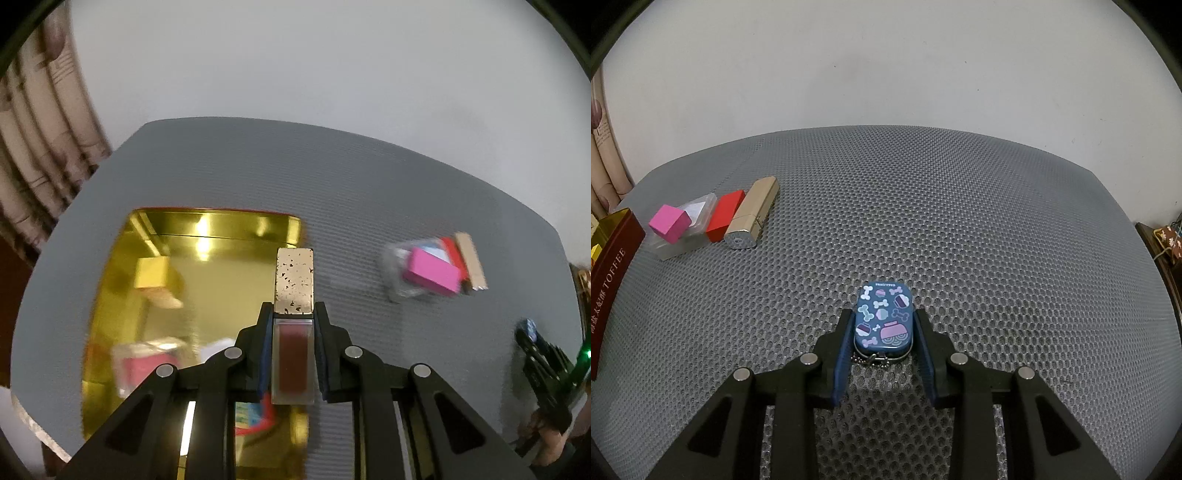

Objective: Organize rigid objects
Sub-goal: 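Carry the lip gloss tube into the tin and open the left gripper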

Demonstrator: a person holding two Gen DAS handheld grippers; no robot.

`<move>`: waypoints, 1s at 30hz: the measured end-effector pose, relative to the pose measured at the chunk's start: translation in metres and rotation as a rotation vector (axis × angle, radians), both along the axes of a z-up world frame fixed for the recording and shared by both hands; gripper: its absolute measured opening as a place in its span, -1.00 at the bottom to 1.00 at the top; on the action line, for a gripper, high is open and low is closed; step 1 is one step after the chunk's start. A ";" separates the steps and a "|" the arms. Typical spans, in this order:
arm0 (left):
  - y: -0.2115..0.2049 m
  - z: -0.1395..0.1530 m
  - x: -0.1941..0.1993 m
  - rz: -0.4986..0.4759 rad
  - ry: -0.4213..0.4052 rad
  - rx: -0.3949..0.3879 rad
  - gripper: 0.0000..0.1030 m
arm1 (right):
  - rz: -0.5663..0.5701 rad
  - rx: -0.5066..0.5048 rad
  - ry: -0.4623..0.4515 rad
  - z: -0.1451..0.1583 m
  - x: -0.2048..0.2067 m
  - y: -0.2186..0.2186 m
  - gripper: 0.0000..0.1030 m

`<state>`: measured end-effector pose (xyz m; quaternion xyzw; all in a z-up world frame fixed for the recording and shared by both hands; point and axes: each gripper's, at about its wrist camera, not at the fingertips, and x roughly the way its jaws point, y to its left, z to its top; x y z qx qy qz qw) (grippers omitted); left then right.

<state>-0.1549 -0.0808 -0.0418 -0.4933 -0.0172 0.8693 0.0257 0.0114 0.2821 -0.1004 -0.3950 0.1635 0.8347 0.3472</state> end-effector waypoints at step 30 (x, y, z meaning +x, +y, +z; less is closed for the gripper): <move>-0.054 -0.054 -0.067 0.071 -0.120 -0.088 -0.66 | 0.000 0.002 -0.002 -0.002 0.003 0.001 -0.37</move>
